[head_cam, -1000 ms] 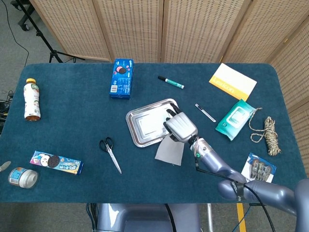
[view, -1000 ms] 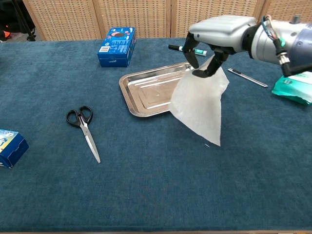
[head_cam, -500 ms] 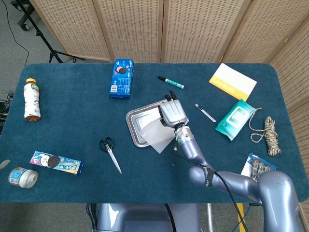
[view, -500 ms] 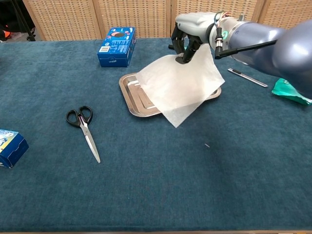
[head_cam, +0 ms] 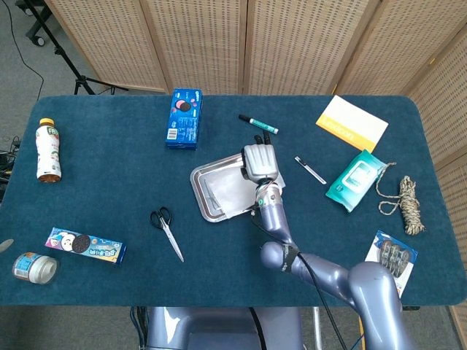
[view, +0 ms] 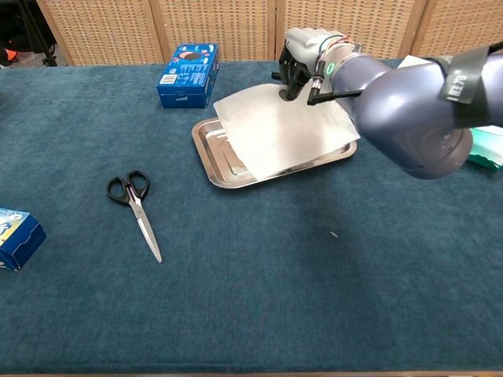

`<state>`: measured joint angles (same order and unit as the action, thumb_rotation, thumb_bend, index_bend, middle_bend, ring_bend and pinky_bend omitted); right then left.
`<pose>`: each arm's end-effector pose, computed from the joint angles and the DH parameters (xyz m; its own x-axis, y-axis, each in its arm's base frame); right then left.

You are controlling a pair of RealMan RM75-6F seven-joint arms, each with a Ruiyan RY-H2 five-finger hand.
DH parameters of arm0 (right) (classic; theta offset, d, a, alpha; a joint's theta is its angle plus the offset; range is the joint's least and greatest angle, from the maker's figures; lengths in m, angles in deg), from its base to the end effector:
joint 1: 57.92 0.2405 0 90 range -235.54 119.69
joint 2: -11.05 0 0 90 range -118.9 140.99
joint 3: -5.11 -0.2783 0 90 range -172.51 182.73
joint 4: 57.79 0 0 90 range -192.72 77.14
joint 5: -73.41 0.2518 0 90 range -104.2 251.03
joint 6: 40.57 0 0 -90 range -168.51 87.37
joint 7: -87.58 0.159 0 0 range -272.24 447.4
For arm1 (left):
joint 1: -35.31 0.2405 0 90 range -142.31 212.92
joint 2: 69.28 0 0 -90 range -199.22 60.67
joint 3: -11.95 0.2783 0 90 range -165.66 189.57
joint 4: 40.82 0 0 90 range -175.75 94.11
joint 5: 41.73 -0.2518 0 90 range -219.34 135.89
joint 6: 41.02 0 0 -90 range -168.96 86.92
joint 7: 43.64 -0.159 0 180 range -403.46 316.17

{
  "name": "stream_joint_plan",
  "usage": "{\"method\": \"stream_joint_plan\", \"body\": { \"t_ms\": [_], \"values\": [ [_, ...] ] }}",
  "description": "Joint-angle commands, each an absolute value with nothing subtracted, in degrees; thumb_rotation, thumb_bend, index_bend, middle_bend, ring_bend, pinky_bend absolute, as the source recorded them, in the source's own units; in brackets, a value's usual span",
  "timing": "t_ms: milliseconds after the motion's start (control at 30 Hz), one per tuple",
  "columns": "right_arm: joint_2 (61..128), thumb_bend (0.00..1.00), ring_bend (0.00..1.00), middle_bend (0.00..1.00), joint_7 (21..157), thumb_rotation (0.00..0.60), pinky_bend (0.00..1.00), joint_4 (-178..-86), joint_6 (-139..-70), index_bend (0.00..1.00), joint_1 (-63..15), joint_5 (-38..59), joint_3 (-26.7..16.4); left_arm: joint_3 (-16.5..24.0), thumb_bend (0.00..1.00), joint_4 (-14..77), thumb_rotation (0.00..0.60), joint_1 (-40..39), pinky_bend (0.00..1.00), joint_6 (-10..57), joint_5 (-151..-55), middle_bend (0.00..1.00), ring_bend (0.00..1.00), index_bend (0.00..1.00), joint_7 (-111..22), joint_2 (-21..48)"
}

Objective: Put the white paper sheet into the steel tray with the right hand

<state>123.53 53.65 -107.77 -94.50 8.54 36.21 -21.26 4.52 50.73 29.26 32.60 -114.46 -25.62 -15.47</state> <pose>-0.0470 -0.5031 -0.1134 0.4047 -0.1229 0.9062 -0.9120 -0.1264 0.3902 -0.3963 0.2260 0.2037 0.2218 0.0230 0.9748 0.9495 0.2223 -0.2213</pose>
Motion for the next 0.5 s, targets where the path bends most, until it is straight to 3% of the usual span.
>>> {"method": "stream_joint_plan", "body": {
  "t_ms": [33,367,500],
  "values": [
    [126.17,0.59,0.17,0.53,54.74,0.600,0.00,-104.24,-93.38,0.65,10.22,35.91,-22.26,4.38,0.00,50.52,0.600,29.26,0.00,32.50,-114.21,0.00,0.00,0.00,-25.11,-15.60],
    [130.11,0.58,0.17,0.50,56.79,0.600,0.00,-96.96,-90.19,0.65,12.06,34.25,-22.94,4.31,0.00,49.96,0.600,29.13,0.00,31.78,-113.86,0.00,0.00,0.00,-23.88,-15.82],
    [129.57,0.43,0.13,0.31,58.40,0.600,0.00,-96.96,-87.51,0.50,11.66,33.46,-23.03,4.27,0.00,49.80,0.600,29.12,0.00,31.74,-113.81,0.00,0.00,0.00,-23.63,-15.84]
  ]
}}
